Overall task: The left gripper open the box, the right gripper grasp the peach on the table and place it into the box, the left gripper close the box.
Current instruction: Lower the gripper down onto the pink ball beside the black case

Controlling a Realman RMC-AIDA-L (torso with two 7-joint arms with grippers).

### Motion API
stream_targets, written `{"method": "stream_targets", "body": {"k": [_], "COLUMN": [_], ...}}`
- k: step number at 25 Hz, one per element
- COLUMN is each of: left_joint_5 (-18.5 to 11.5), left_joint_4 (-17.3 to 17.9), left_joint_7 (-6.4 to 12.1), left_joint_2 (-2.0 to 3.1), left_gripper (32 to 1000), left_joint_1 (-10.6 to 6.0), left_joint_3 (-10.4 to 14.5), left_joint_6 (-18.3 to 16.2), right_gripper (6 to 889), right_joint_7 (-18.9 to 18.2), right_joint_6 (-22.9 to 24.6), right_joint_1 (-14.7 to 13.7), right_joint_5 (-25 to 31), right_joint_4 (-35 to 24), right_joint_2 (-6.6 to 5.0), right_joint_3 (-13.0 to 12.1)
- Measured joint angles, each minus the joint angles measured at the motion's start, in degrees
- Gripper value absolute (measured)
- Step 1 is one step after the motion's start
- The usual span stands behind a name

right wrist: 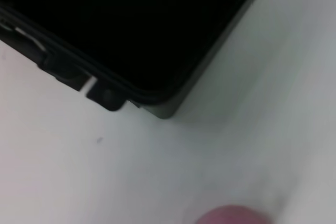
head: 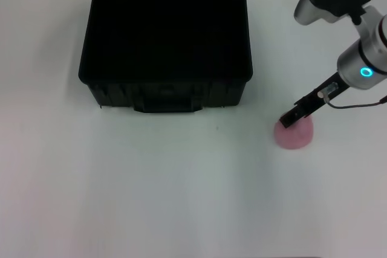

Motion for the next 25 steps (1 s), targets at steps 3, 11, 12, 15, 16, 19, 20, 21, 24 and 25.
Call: {"method": "stream_targets", "body": {"k": [3, 11, 12, 15, 16, 19, 20, 21, 24, 25], "left_joint_5": [0.0, 0.0, 0.0, 0.0, 0.0, 0.0, 0.0, 0.0, 0.0, 0.0], "left_joint_4": [0.0, 0.0, 0.0, 0.0, 0.0, 0.0, 0.0, 0.0, 0.0, 0.0], "left_joint_7": [0.00, 0.00, 0.00, 0.00, 0.00, 0.00, 0.00, 0.00, 0.00, 0.00], "left_joint_2": [0.01, 0.04, 0.05, 0.04, 0.04, 0.04, 0.04, 0.04, 0.04, 0.04], "left_gripper": [406, 406, 406, 406, 406, 406, 406, 406, 406, 406], "left_joint_1": [0.02, -0.23, -0.24, -0.32, -0.36, -0.38, -0.39, -0.42, -0.57, -0.58], "left_joint_3": [0.0, 0.0, 0.1, 0.1, 0.1, 0.2, 0.2, 0.2, 0.2, 0.3], "left_joint_6": [0.0, 0.0, 0.0, 0.0, 0.0, 0.0, 0.0, 0.0, 0.0, 0.0], "right_gripper": [846, 846, 846, 846, 846, 846, 846, 846, 846, 846], "right_joint_7": [0.0, -0.2, -0.3, -0.3, -0.4, -0.7, -1.1, -1.4, -2.5, -2.8], "right_joint_6": [1.0, 1.6, 1.4, 0.8, 0.5, -0.4, -0.7, -0.9, -1.5, -1.7], "right_joint_1": [0.1, -0.1, -0.2, -0.4, -0.4, -0.3, -0.2, -0.2, -0.2, -0.2], "right_joint_5": [-1.4, -1.4, -1.4, -1.3, -1.3, -1.2, -1.2, -1.1, -1.1, -1.1], "right_joint_4": [0.0, 0.5, 0.6, 1.1, 1.6, 3.2, 3.7, 4.0, 4.9, 5.2], "right_joint_2": [-0.03, -0.03, -0.03, -0.03, -0.02, 0.09, 0.20, 0.30, 0.50, 0.53], "right_joint_3": [1.0, 1.2, 1.2, 1.2, 1.2, 1.2, 1.4, 1.8, 3.8, 4.3]}}
